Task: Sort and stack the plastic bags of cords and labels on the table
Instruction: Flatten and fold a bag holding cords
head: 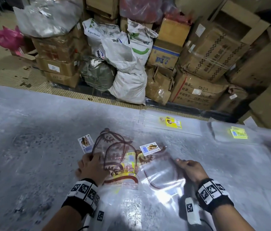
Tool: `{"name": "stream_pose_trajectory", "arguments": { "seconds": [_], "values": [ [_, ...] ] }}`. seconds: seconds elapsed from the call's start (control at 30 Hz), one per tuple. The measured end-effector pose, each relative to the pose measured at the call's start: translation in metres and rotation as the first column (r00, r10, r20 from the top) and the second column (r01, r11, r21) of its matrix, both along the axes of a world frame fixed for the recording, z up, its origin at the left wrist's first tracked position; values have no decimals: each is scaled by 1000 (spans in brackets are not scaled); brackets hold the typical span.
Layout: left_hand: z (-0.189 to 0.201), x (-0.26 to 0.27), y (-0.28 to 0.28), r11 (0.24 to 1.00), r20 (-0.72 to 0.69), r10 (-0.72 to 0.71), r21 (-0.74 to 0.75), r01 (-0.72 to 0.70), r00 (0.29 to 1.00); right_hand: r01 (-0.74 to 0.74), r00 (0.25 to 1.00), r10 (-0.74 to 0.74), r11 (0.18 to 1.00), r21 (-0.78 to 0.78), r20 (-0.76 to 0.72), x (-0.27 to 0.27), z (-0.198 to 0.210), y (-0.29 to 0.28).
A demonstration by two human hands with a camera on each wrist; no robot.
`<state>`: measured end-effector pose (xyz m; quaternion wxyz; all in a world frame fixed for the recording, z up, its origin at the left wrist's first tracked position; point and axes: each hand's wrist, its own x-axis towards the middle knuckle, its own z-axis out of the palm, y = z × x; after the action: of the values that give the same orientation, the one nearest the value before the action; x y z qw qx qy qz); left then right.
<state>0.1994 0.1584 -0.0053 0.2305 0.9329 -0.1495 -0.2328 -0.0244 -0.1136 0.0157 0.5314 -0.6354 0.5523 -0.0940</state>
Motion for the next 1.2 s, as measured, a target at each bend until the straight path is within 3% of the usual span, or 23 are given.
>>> {"name": "stream_pose_trajectory", "arguments": {
  "seconds": [0.07,0.17,0.3,0.47,0.63,0.73,0.83,0.97,1.07,1.13,1.2],
  "values": [
    [-2,-1,-2,1000,-29,9,-3,-9,1000,38,997,-33,997,68,-68,-9,-3,-10],
    [-4,-5,-3,1000,-24,0,22,1,1000,46,998,-37,983,175,-55,-20,-2,-17],
    [-11,-7,-5,1000,7,-8,6,8,1000,35,999,-31,989,143,-33,-33,8,-23],
    [-14,-8,-4,1000,28,-1,31,0,1000,18,989,-22,999,-26,-148,-45,29,-45],
    [-13,-6,-4,999,-7,-3,33,3,1000,-193,944,92,933,-305,-318,-54,73,-73],
    [-11,-6,-4,999,5,-18,28,18,1000,-240,954,122,859,-452,-274,-51,93,-75],
    [-9,-6,-4,998,21,-29,61,28,999,-207,976,148,861,-464,-161,-50,102,-76],
    [-9,-6,-5,1000,-72,-26,11,27,997,-77,991,110,938,-337,79,-59,102,-79],
    [-9,-4,-5,1000,-103,-20,-19,18,994,-24,979,55,988,-152,198,-68,102,-78],
    [-9,-3,-5,1000,-81,-1,27,3,997,5,975,12,997,-74,223,-73,101,-79],
    [-8,-3,-6,997,-32,-2,75,5,999,30,975,-8,995,-99,220,-75,107,-81]
  ]
}}
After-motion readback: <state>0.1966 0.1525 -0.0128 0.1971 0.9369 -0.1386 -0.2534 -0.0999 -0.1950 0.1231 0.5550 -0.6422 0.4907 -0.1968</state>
